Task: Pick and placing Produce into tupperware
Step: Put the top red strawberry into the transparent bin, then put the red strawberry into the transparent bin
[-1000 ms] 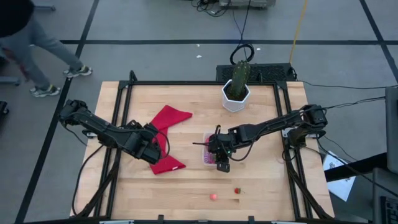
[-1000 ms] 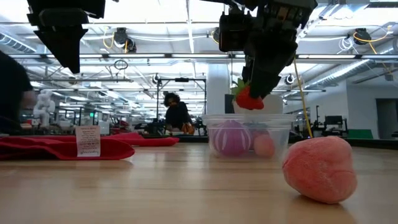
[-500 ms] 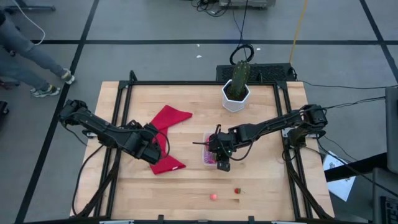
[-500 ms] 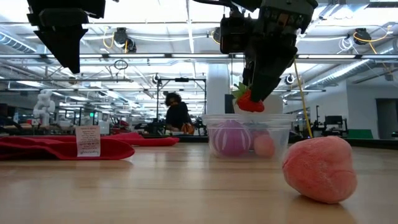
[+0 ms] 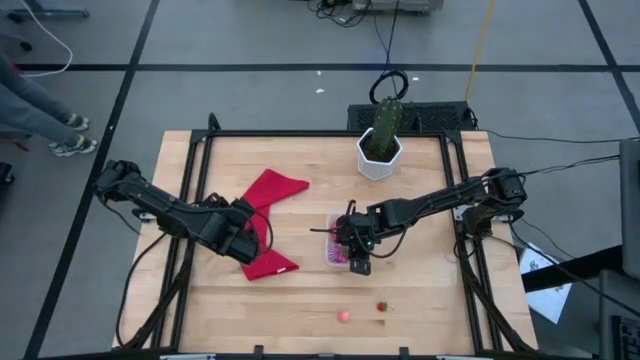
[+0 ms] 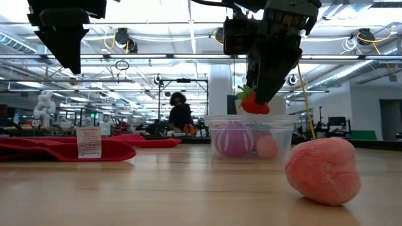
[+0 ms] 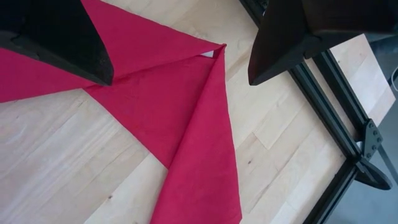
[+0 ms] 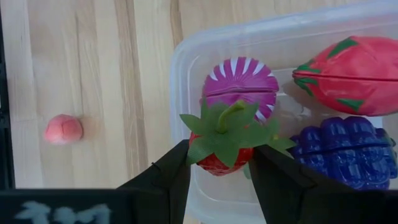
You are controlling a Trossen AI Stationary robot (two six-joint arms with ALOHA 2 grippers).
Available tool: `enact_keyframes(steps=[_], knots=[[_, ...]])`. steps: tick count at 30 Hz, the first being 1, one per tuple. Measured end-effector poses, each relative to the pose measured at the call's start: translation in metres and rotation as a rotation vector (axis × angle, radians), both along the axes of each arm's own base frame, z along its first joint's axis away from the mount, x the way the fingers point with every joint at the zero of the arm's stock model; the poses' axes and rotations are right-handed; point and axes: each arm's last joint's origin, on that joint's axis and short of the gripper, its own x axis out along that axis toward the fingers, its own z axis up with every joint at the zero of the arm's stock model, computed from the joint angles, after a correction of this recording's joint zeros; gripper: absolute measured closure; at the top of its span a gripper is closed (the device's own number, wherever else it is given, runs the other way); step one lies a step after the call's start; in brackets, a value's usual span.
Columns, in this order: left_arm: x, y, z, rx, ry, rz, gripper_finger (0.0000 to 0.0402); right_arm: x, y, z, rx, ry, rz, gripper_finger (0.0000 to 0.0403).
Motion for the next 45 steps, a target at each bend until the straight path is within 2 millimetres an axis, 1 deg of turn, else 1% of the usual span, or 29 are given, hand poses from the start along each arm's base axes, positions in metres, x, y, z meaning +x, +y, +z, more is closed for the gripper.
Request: enact_keyframes(steps=[13, 21, 24, 30, 34, 41, 45], knots=[[0.0000, 0.0000, 0.0000, 0.000, 0.000, 0.000, 0.0023, 0.0007, 0.0002, 0.0003, -0.004, -0.012, 0.017, 0.0259], [0.0000, 0.0000, 0.0000, 0.000, 0.000, 0.000, 0.0023, 0.0063, 0.0011, 0.0031, 0.007, -0.077, 0.017, 0.0259], [0.0000, 0.0000, 0.0001, -0.001, 0.000, 0.000, 0.0023, 0.0079, 0.0014, 0.0041, 0.024, -0.088, -0.009, 0.0259], [-0.0001, 0.0000, 0.0001, 0.000, 0.000, 0.000, 0.0023, 0.0070, 0.0015, 0.0036, 0.010, -0.086, 0.024, 0.0258], [0.0000, 0.0000, 0.0001, 0.000, 0.000, 0.000, 0.0023, 0.0046, 0.0011, 0.0023, -0.011, -0.068, 0.061, 0.0238], [0.0000, -0.0001, 0.0000, 0.000, 0.000, 0.000, 0.0023, 0.0037, -0.0001, 0.0016, -0.020, -0.060, 0.073, 0.0176], [0.0000, -0.0001, 0.0000, 0.000, 0.000, 0.000, 0.0023, 0.0041, -0.0004, 0.0018, -0.024, -0.067, 0.081, 0.0152]])
